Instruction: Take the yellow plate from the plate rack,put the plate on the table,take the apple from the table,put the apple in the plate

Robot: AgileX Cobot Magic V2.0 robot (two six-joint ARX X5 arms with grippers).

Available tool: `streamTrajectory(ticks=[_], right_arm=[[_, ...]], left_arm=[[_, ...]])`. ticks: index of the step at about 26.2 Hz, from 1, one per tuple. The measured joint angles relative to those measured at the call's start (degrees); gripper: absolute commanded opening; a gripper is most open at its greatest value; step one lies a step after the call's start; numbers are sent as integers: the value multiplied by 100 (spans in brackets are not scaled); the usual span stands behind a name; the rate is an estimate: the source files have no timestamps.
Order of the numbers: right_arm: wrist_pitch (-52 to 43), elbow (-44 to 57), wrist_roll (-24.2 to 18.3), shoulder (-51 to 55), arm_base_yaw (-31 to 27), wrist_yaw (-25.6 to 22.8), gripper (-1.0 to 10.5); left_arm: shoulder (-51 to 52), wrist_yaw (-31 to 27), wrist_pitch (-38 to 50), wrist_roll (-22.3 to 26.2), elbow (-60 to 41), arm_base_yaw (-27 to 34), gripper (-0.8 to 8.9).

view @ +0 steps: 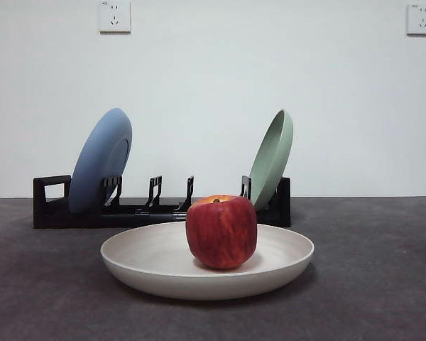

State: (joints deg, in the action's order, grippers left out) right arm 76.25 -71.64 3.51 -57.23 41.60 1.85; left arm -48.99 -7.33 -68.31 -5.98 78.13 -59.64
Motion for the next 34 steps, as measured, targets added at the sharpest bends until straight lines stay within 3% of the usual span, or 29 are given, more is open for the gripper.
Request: streamTrajectory(ticks=[8,12,18,21,28,34], right_arm=[[-2,0,0,0,0,-337,2],[0,0,0,0,0,-426,2],[0,0,0,0,0,-444,2],[0,0,0,0,0,-444,2],[0,0,0,0,0,-444,2],[0,0,0,0,0,-444,2]], left_arm=[[0,-13,15,63,0,0,-4],[0,-337,365,168,0,0,-4],[57,-741,1491,931,0,245,-4],[177,-455,2214,1558,0,826,-4],[586,1469,3056,2420,-13,3010,-4],[1252,1633,3206,2778,-420,4559,-4]])
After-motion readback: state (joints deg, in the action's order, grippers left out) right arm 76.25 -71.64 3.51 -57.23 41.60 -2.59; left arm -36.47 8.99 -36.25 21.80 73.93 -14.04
